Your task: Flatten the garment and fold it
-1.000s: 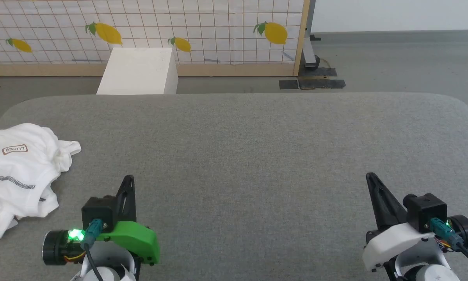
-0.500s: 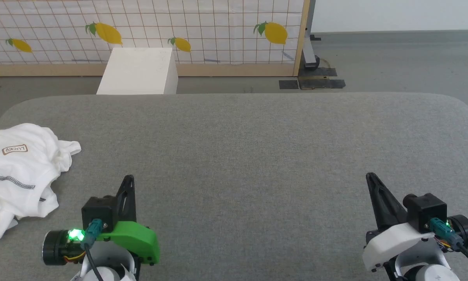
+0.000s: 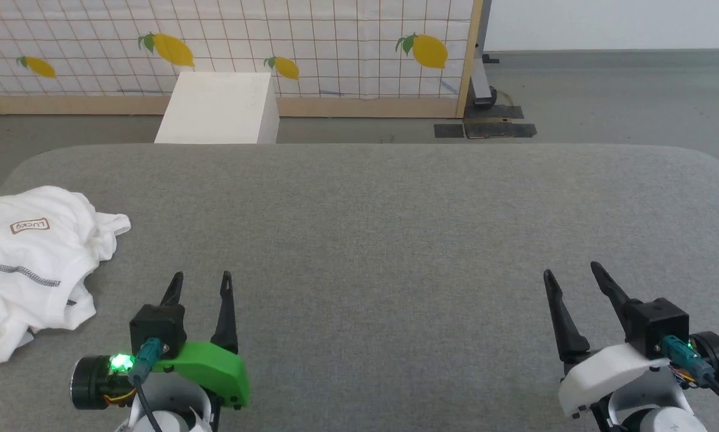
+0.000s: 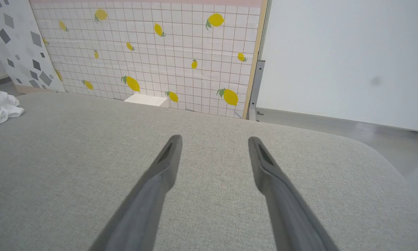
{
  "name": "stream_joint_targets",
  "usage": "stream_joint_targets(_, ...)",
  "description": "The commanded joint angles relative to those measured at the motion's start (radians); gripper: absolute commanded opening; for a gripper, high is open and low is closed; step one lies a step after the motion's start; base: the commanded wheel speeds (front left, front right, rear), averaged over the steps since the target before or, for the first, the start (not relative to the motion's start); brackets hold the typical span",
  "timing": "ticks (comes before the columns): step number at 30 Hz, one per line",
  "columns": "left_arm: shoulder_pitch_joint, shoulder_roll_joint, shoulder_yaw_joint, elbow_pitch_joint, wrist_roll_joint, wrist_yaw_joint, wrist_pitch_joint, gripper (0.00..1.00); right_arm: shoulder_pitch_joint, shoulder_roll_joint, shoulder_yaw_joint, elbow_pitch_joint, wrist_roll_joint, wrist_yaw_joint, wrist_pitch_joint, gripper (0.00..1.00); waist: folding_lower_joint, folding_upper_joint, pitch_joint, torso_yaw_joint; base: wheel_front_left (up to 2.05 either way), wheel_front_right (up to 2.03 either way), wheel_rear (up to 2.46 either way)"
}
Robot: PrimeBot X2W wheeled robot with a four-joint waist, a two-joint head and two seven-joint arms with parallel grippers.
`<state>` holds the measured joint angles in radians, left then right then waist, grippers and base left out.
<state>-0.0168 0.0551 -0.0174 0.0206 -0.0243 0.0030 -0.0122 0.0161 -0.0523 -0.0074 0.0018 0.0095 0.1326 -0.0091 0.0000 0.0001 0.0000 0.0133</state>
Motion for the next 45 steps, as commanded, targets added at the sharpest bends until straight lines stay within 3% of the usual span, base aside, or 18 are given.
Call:
stream_joint_targets(1,-0.012,0.001,-0.004,0.006,-0.006,0.009,-0.010,1.00,-0.008,0.000,-0.002,0.006,0.005,0.000,-0.009,1.00,0.0000,-0.0001,0.000,0.008,0.00,0.00,0.00)
stream_joint_targets(45,-0.009,0.035,-0.024,0.040,-0.078,0.104,-0.081,1.00,-0.037,0.001,-0.004,0.036,0.032,-0.001,-0.062,1.00,0.0000,-0.0001,-0.002,0.297,0.00,0.00,0.00)
